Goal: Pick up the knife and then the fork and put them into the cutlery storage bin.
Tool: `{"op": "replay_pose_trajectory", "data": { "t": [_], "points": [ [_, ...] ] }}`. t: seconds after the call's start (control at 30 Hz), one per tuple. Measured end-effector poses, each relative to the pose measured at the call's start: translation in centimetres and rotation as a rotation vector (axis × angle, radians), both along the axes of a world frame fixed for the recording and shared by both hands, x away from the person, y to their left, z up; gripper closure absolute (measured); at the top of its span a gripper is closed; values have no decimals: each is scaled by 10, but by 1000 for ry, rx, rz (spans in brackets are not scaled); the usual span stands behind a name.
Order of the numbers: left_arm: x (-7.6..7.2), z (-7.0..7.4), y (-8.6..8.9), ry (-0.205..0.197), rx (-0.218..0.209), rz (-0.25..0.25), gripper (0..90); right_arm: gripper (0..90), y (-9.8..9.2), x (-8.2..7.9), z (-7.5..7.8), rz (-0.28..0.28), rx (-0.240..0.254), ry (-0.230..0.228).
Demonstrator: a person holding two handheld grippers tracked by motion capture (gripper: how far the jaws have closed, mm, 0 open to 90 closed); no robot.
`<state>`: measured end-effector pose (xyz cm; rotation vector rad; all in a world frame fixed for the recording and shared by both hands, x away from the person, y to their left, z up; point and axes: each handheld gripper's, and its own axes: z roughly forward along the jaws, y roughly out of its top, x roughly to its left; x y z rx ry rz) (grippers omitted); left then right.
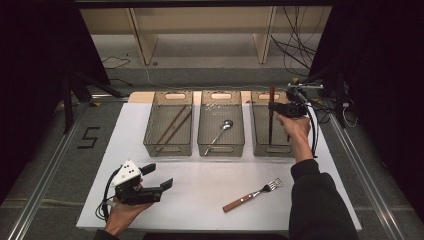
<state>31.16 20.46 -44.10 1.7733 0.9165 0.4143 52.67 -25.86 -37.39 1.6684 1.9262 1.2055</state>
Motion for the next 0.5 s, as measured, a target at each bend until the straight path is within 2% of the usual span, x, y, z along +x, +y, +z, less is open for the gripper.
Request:
{"op": "replay_pose_trajectory", "data": {
  "t": [0.5],
  "points": [
    [0,0,0,-1,-1,1,168,759,2,1,-24,-39,10,78]
  ]
}}
